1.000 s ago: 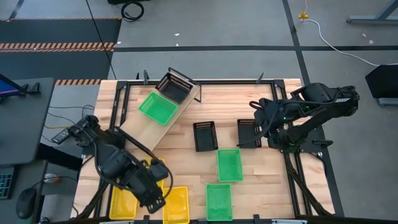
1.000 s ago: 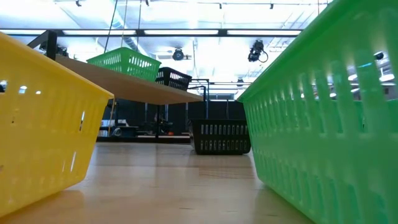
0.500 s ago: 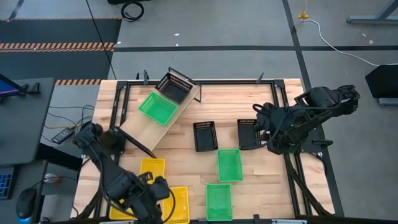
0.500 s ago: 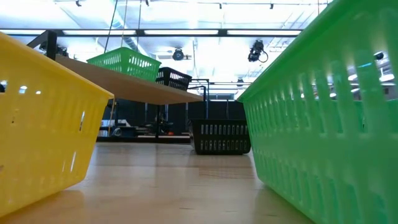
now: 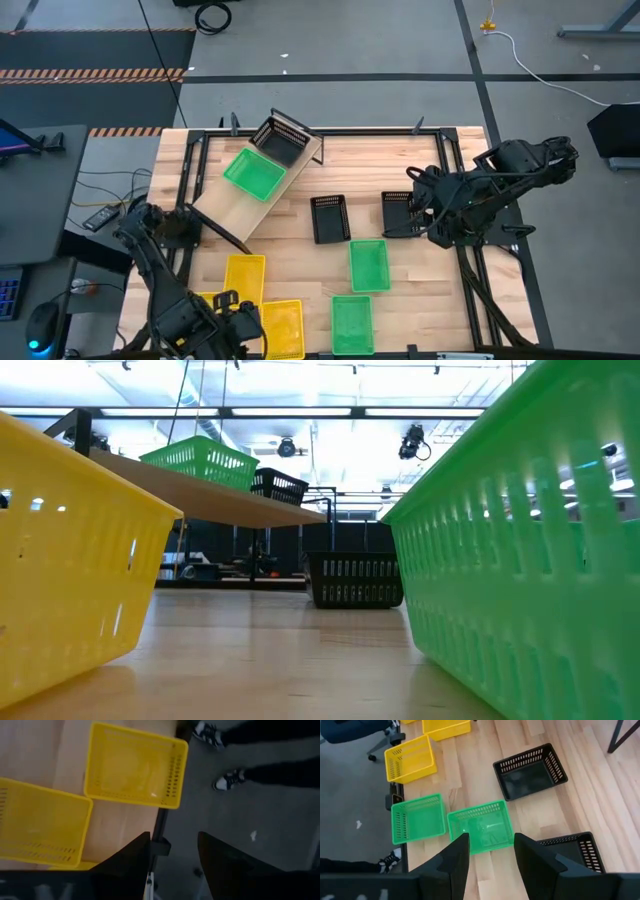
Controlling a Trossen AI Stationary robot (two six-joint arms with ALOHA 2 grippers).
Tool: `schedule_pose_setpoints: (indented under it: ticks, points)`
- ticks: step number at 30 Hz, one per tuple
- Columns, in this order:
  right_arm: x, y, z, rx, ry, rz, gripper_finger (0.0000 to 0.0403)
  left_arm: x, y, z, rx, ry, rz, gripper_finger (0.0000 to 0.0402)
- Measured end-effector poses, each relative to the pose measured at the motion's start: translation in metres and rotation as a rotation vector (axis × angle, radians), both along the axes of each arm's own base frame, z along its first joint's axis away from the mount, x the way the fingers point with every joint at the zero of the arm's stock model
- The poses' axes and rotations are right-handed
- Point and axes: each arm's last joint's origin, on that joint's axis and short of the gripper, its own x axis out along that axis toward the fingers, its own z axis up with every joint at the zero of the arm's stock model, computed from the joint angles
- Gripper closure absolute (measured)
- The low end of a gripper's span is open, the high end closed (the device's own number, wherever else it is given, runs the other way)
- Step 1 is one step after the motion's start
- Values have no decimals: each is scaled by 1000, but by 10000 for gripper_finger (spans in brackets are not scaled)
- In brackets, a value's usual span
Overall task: Stack baskets on shelf by color
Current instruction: Put the bottom right yellow bin on the shelf
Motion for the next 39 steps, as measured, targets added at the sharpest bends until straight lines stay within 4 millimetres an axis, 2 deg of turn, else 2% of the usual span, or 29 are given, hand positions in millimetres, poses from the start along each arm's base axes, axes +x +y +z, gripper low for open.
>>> schedule_pose_setpoints:
  ticks: [9, 19, 31, 39]
  points:
    - [0, 0, 0, 2, 4, -5, 241, 3, 0, -2, 51, -41, -7, 230]
    - [-1, 0, 0, 23, 11, -25, 241, 2, -18, -24, 95, 0, -79, 230]
    - [-1, 0, 0, 24, 11, -25, 241, -2, -29, -26, 64, -28, -36, 230]
    - [-1, 0, 0, 24, 11, -25, 241, -4, -39, -37, 84, -11, -40, 230]
